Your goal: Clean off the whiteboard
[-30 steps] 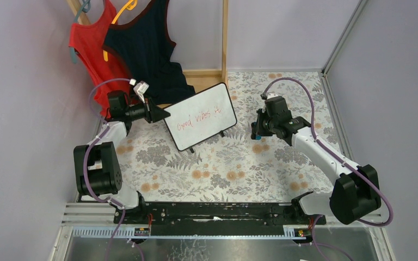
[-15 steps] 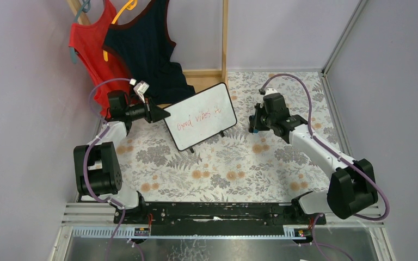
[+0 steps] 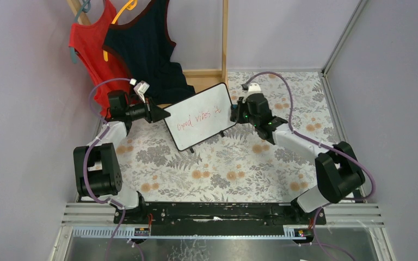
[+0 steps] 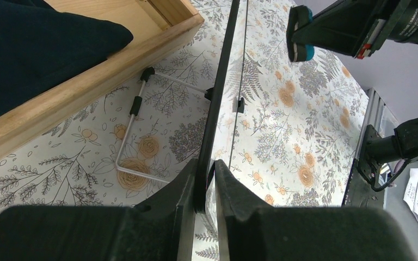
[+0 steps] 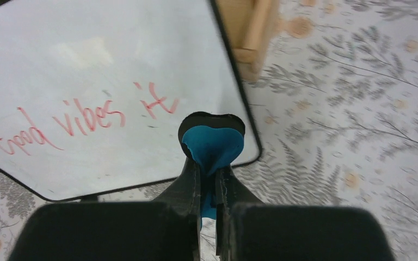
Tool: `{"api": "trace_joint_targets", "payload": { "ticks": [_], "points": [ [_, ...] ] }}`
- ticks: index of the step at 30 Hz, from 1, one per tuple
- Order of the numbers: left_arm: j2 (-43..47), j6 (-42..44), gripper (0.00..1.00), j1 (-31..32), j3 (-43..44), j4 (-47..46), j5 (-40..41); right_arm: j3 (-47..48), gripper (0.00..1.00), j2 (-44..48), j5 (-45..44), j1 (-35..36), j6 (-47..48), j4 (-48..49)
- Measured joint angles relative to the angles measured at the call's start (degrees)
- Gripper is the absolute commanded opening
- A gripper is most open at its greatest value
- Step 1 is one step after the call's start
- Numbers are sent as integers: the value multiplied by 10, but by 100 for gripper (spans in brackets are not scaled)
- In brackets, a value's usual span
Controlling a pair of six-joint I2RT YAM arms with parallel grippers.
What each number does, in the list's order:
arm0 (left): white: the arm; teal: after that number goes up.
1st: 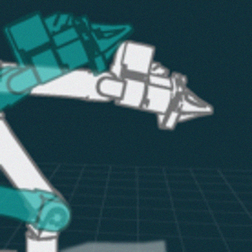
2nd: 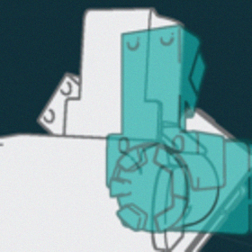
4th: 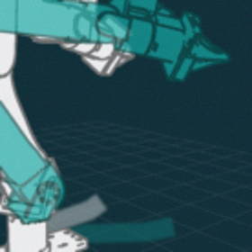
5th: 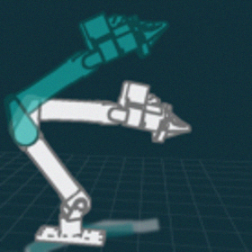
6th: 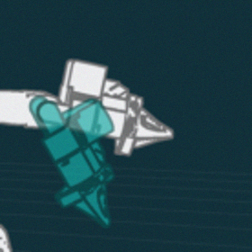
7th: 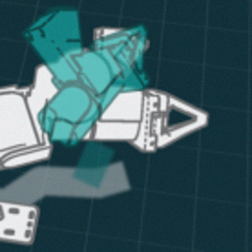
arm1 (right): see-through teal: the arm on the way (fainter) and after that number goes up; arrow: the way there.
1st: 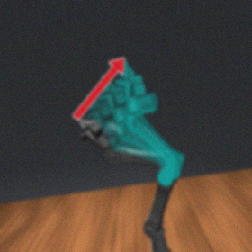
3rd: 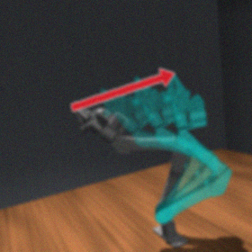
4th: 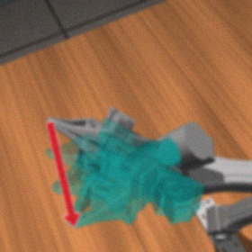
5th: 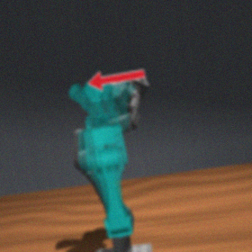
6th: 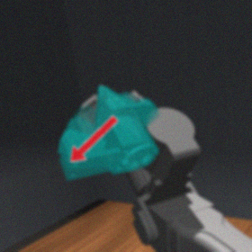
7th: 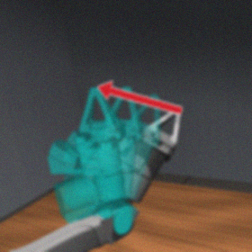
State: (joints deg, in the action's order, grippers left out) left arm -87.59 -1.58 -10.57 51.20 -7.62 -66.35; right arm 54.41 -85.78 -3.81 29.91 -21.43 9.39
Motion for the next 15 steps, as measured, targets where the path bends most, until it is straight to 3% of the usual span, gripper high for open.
{"api": "trace_joint_targets", "payload": {
  "ticks": [6,15],
  "points": [
    [2,0,14,0,0,3,3,49,0,-67,-13,50,0,40],
    [6,0,14,1,0,9,6,78,0,-101,-14,54,4,62]
  ]
}}
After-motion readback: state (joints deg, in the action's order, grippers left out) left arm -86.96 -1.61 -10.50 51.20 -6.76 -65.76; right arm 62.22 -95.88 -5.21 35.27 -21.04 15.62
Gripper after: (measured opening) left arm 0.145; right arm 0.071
